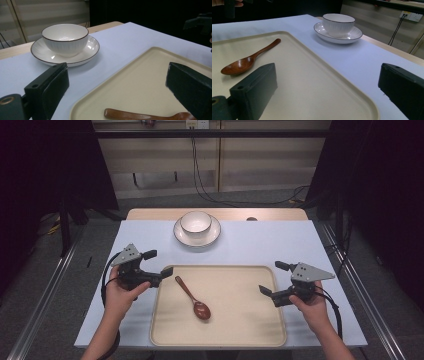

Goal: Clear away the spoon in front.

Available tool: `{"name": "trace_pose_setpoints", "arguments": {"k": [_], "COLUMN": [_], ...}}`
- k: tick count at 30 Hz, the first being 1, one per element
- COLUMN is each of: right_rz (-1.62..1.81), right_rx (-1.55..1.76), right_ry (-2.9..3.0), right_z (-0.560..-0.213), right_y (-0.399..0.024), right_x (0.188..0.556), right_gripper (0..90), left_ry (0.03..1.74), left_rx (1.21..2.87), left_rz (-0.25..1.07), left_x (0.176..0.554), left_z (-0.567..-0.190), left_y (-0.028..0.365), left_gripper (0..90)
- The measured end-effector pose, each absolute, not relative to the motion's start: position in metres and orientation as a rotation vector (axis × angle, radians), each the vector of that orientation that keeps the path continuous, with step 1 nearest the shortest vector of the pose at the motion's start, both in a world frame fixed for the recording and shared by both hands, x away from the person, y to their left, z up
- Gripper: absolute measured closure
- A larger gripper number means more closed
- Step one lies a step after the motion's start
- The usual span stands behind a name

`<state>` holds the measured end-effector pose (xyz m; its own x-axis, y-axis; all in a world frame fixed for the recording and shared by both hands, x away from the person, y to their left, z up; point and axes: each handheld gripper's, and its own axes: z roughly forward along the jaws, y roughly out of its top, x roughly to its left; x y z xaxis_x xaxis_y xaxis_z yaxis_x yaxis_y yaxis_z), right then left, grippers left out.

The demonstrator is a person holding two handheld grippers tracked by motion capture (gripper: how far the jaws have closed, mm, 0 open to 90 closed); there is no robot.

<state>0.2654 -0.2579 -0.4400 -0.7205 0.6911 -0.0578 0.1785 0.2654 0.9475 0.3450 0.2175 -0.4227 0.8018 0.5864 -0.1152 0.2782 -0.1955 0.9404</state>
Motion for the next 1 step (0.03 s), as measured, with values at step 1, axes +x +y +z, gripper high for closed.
{"name": "trace_pose_setpoints", "arguments": {"k": [1], "right_rz": [1.463], "right_rx": [0.791], "right_ry": [2.07], "right_z": [-0.4399], "right_y": [-0.2581], "right_x": [0.2656], "right_gripper": [1.7], "left_ry": [0.673], "left_rx": [1.788], "left_rz": [0.323], "left_x": [0.3454], "left_z": [-0.4233], "left_y": [0.2184], "left_gripper": [4.9]}}
